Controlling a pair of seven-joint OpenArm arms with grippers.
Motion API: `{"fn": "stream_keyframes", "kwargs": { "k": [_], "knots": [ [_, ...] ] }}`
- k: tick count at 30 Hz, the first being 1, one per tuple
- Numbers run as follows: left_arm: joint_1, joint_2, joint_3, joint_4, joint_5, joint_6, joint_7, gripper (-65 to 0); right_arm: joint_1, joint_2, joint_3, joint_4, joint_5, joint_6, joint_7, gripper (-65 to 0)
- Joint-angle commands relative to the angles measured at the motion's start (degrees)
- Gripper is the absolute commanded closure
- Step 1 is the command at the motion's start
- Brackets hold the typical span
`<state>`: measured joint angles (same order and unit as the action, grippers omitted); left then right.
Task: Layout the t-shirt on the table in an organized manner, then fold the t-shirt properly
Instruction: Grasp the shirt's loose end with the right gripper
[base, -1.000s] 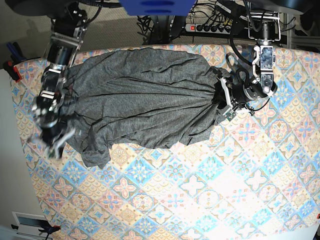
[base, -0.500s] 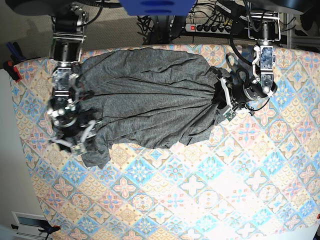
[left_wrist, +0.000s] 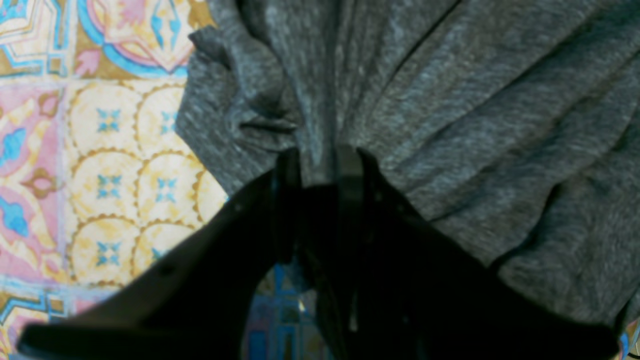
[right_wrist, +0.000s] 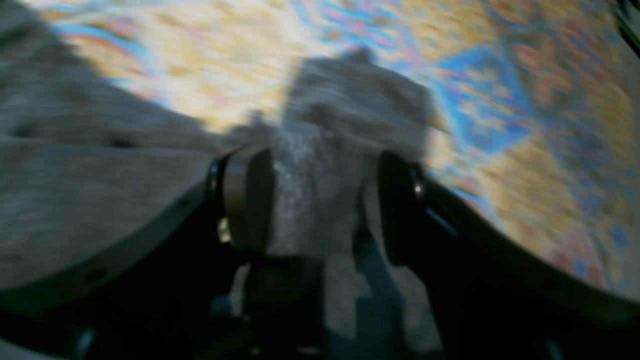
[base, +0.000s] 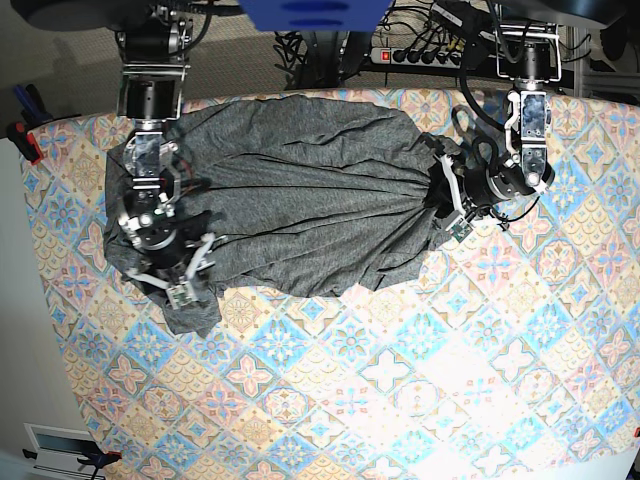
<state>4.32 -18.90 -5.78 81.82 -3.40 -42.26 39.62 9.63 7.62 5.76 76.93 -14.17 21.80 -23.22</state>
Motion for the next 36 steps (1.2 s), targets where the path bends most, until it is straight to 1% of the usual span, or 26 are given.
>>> {"fn": "stream_keyframes", "kwargs": {
  "k": [1, 7, 13, 16, 24, 33, 36],
  "knots": [
    [2.1, -1.2, 0.0, -1.7, 11.5, 2.3, 13.3, -12.2, 1.3, -0.3, -0.1, 1.0, 0.5, -0.3, 1.4, -31.9],
    [2.1, -1.2, 0.0, -1.7, 11.5, 2.3, 13.3, -12.2, 1.3, -0.4, -0.1, 0.7, 0.5, -0.3, 1.3, -31.9],
    [2.0, -1.2, 0.0, -1.7, 11.5, 2.3, 13.2, -12.2, 1.3, -0.4, -0.1, -2.8, 0.5, -0.3, 1.4, -30.5],
    [2.0, -0.1, 0.0, -1.7, 11.9, 2.3, 13.2, -12.2, 1.3, -0.4, -0.1, -2.8, 0.5, -0.3, 1.4, -28.9],
    [2.1, 0.0, 0.0, -1.7, 11.9, 2.3, 13.2, -12.2, 1.3, -0.4, -0.1, -2.1, 0.5, -0.3, 1.4, -21.8],
    [2.1, 0.0, 0.0, -1.7, 11.9, 2.3, 13.3, -12.2, 1.2, -0.4, -0.1, -1.8, 0.4, -0.3, 0.8, -21.6],
    [2.1, 0.0, 0.0, -1.7, 11.9, 2.3, 13.3, -12.2, 1.1, -0.4, -0.1, 0.8, 0.4, -0.3, 0.8, -21.6]
  ]
}}
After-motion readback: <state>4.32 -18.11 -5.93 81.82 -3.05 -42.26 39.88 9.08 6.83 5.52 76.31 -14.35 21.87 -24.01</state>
